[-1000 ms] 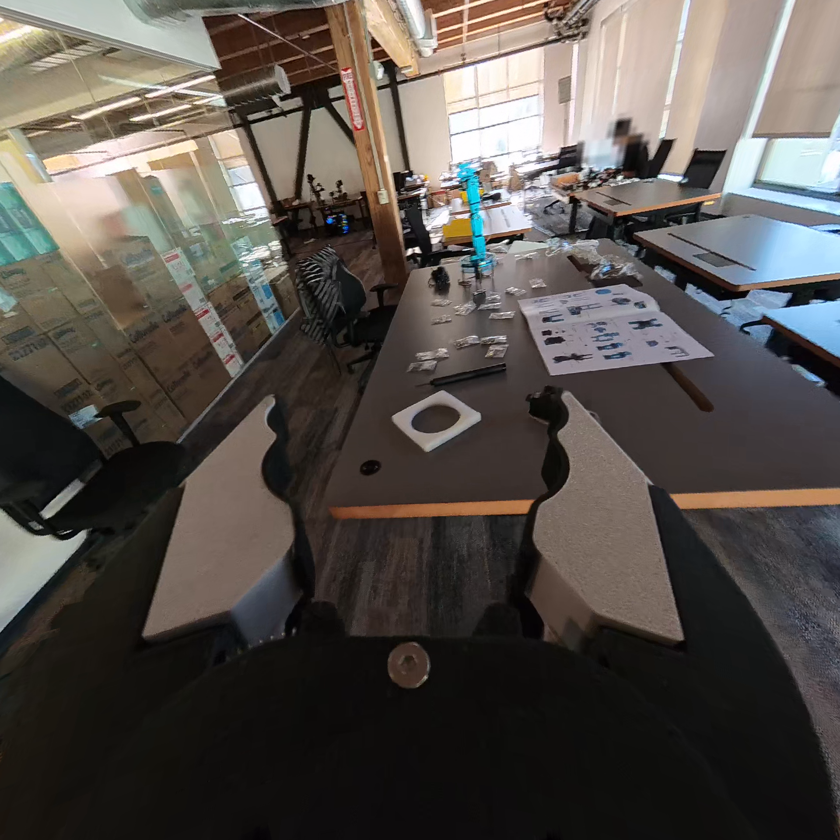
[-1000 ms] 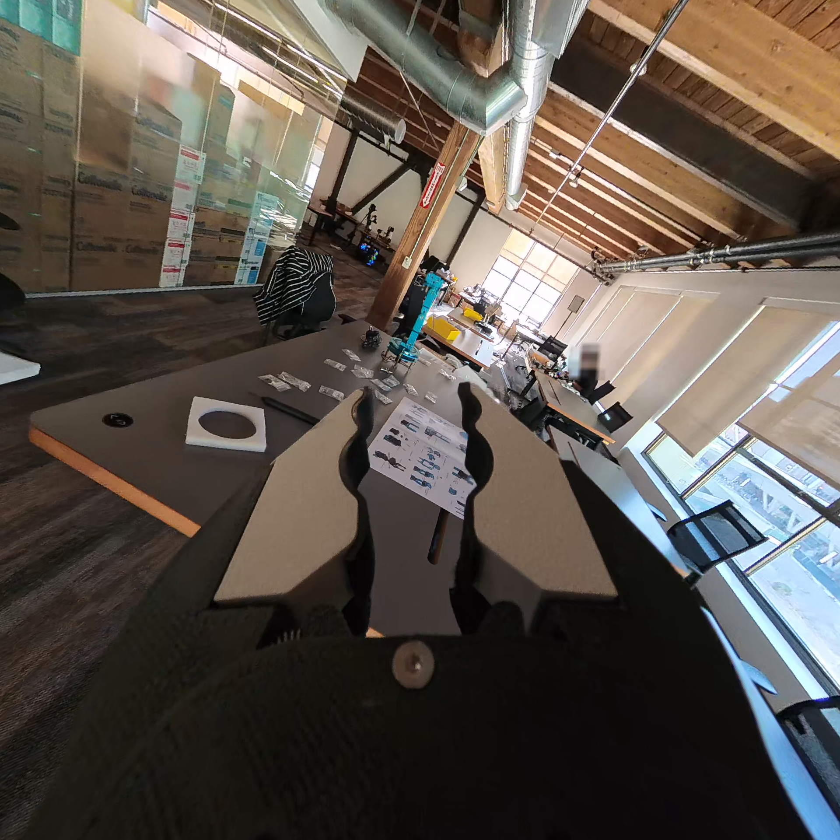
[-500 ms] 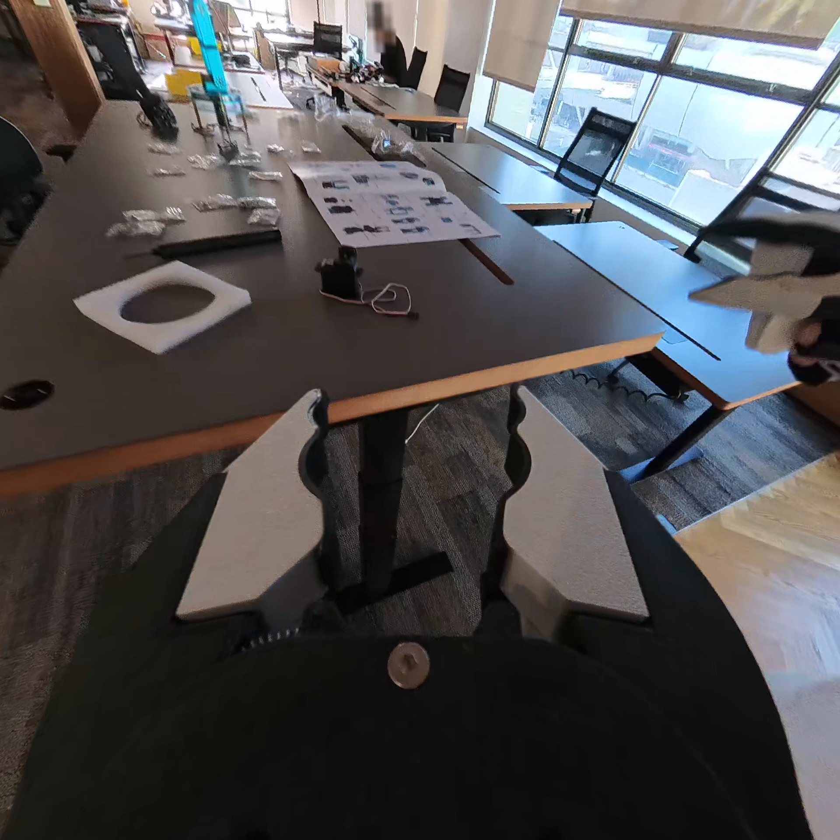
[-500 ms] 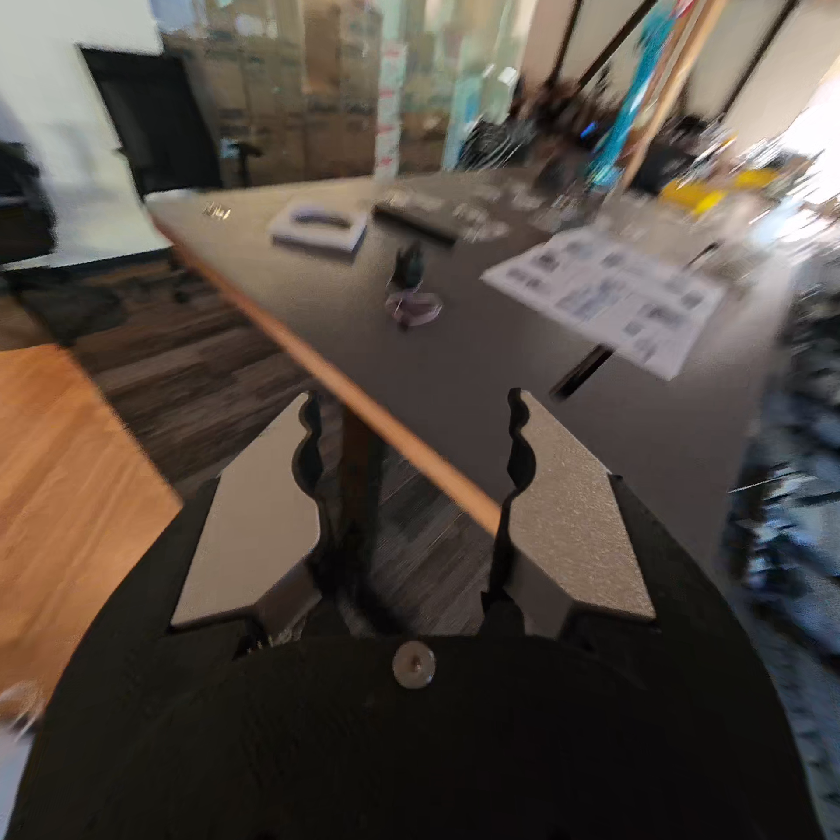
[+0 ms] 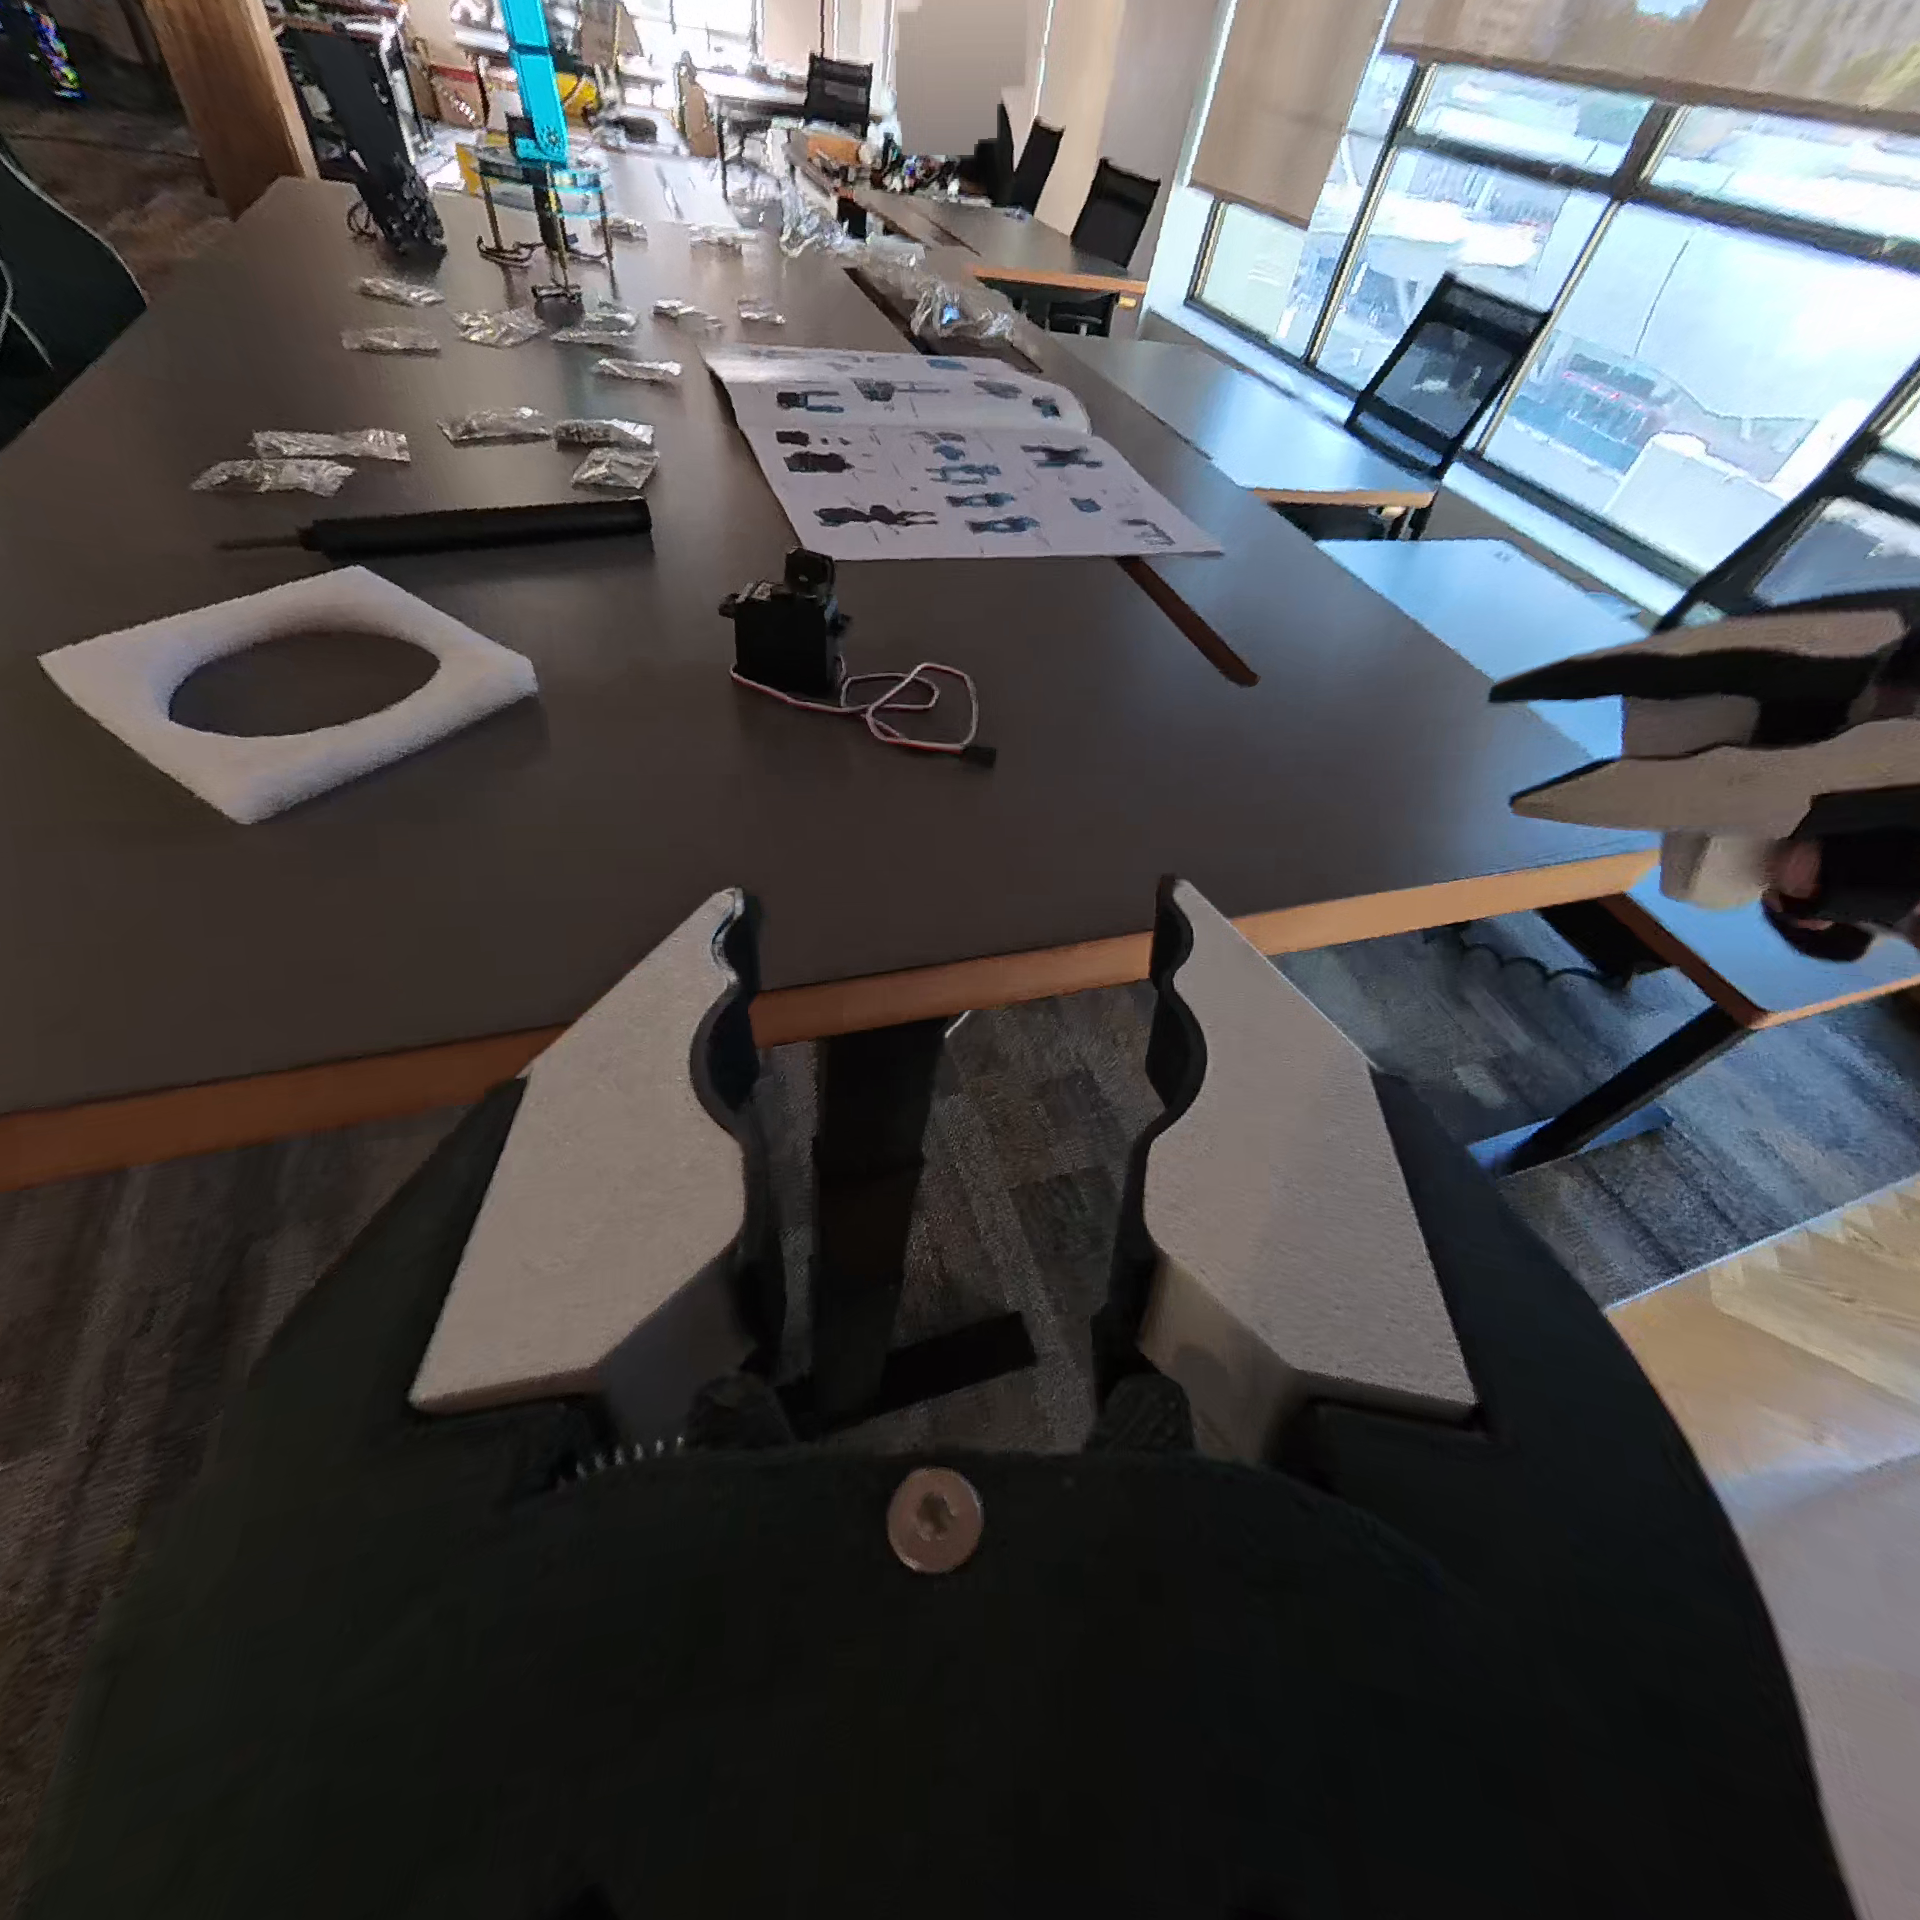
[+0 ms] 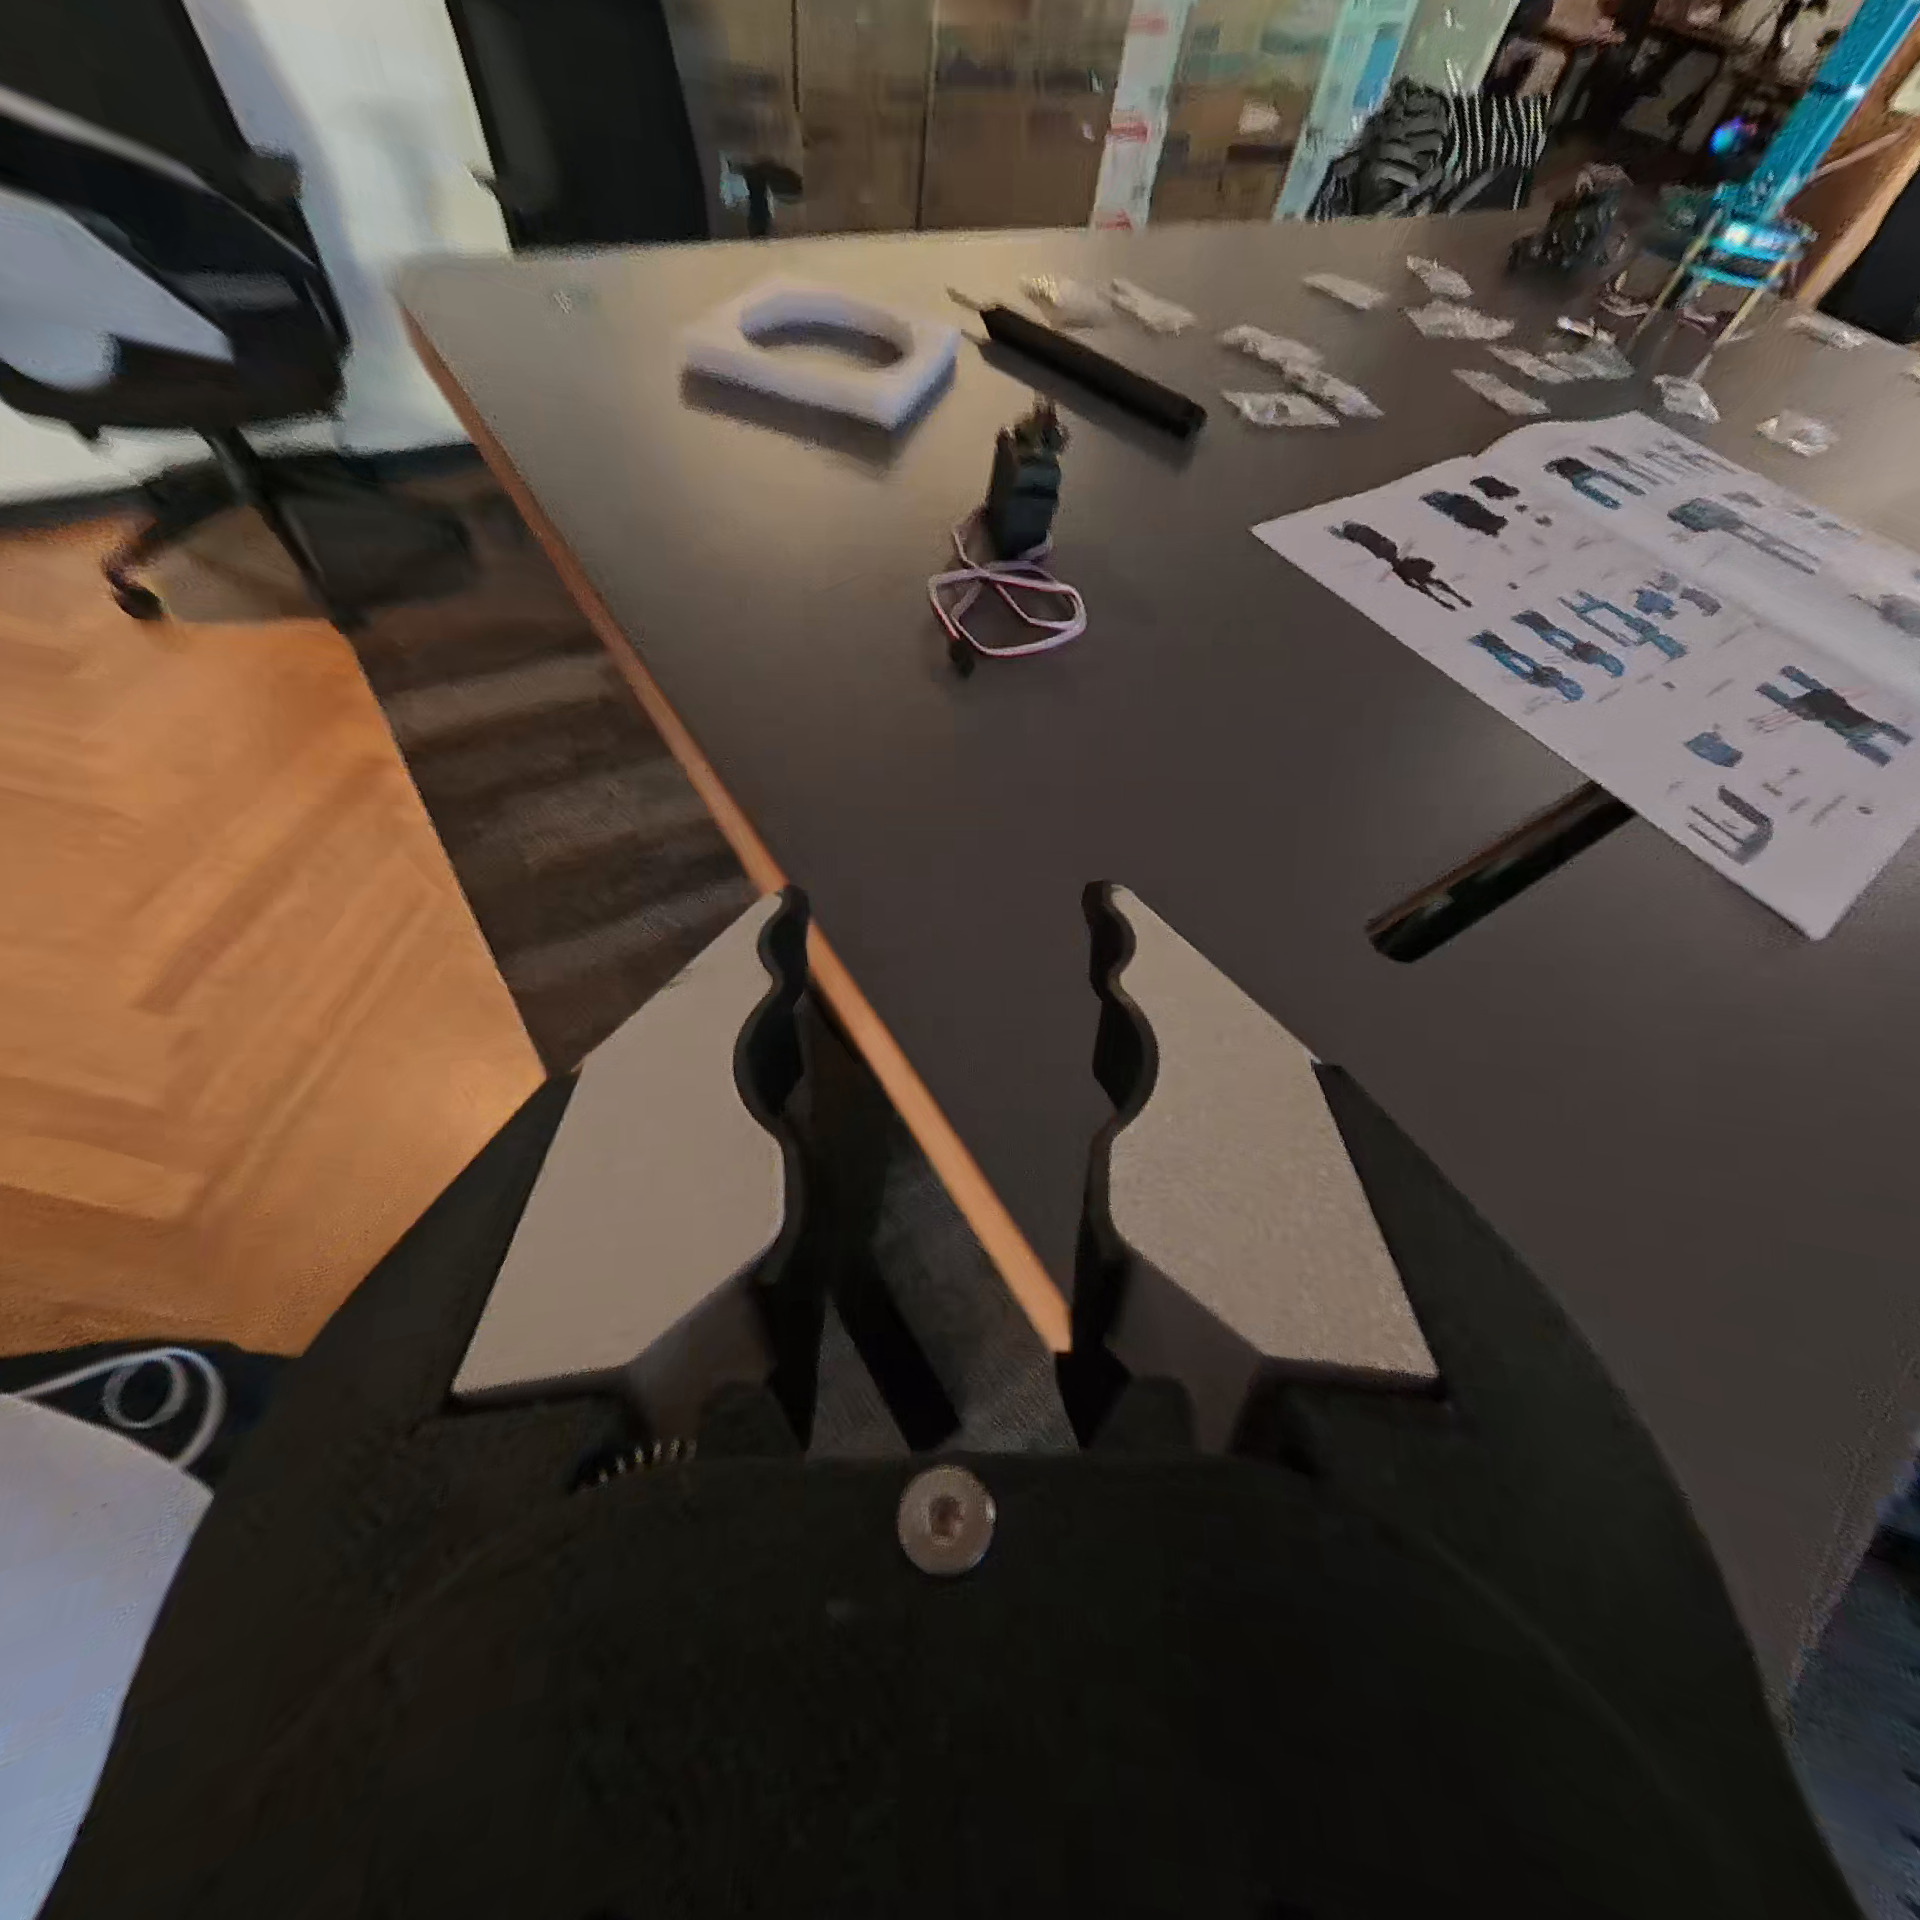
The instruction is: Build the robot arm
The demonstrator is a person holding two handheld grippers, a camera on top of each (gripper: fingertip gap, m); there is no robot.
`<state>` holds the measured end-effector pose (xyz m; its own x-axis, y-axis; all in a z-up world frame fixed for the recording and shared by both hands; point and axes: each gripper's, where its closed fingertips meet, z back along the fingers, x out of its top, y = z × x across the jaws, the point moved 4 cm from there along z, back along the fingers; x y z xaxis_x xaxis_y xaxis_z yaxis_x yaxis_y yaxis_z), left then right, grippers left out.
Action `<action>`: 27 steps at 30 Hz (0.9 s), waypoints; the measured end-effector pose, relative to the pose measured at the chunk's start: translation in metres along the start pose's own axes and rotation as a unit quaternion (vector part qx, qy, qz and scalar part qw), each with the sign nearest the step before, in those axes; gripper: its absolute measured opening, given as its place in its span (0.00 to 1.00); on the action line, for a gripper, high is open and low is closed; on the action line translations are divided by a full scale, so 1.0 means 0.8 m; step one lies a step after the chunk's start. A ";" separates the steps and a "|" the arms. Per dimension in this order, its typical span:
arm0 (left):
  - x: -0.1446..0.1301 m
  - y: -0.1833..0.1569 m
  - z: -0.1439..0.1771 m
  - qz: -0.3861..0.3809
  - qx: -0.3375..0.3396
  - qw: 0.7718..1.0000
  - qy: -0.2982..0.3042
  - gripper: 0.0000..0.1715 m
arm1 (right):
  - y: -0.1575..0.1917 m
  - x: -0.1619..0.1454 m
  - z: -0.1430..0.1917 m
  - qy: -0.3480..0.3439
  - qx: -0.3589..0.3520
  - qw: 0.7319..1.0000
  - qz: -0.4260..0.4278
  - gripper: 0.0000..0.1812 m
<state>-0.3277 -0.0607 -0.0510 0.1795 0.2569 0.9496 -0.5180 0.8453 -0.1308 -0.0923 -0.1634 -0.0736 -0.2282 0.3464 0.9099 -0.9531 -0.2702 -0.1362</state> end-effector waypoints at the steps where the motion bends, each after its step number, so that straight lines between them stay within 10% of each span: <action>1: -0.002 0.005 -0.006 -0.004 0.005 1.000 0.009 0.44 | -0.006 -0.002 -0.014 0.025 -0.011 1.000 0.013 0.30; 27: 0.048 0.079 -0.268 -0.178 -0.103 0.975 0.087 0.33 | -0.041 0.035 -0.177 0.132 -0.047 0.990 0.005 0.23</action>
<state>-0.1744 0.1027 -0.0834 0.4649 -0.0093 0.8853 -0.2215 0.9669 0.1265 -0.0957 -0.0174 -0.0993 -0.2697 0.5695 0.7765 -0.9621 -0.1936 -0.1922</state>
